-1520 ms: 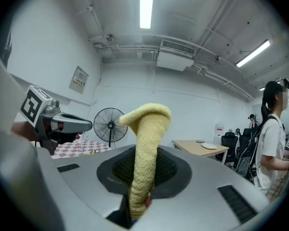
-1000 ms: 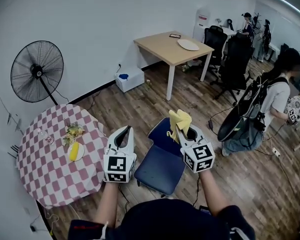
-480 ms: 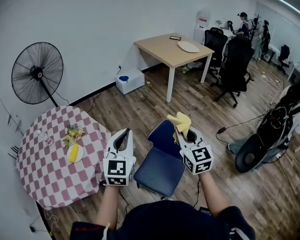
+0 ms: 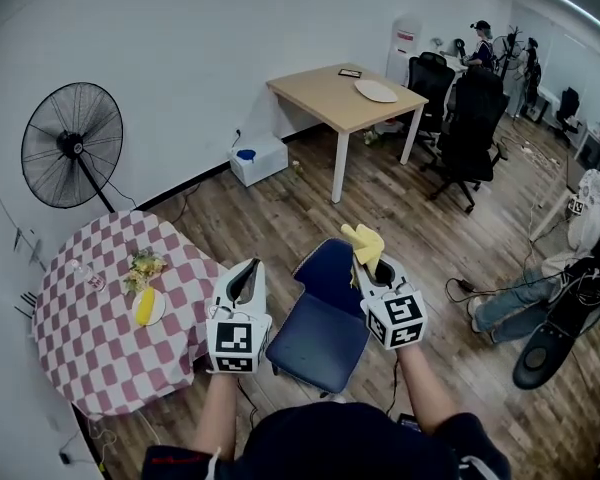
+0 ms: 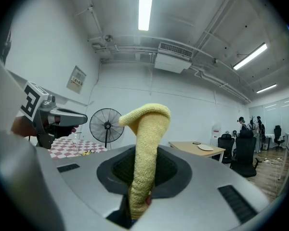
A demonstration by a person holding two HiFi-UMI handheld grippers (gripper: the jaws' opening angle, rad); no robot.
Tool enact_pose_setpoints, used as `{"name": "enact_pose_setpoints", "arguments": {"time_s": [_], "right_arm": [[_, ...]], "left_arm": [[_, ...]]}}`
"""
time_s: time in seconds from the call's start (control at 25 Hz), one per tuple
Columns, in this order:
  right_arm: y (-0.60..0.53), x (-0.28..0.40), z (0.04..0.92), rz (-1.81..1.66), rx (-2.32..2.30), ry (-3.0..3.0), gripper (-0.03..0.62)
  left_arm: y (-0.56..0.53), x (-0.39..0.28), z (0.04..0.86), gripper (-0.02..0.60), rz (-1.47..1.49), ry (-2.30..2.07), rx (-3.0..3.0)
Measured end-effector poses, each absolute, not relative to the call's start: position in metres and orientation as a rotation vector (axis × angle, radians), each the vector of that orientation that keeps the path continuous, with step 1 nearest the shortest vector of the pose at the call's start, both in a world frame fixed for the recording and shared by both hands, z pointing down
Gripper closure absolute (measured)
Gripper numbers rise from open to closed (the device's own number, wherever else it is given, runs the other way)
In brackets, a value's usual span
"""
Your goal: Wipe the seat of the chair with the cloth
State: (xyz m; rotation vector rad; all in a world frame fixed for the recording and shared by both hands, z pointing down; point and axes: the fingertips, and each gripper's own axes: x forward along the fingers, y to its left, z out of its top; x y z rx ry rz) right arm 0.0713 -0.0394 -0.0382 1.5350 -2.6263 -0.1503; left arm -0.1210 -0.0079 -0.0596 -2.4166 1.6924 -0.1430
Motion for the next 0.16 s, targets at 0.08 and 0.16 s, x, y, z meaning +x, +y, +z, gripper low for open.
{"name": "enact_pose_setpoints", "arguments": {"time_s": [0.08, 0.16], "right_arm": [[-0.0404, 0.0712, -0.0377, -0.153, 1.539, -2.623, 0.545], [-0.0410, 0.0705, -0.0371, -0.153, 1.540, -2.621, 0.546]], "left_arm": [[-0.0087, -0.1216, -0.0594, 0.563, -0.141, 1.694, -2.418], [-0.0091, -0.1224, -0.0592, 0.563, -0.140, 1.696, -2.418]]}}
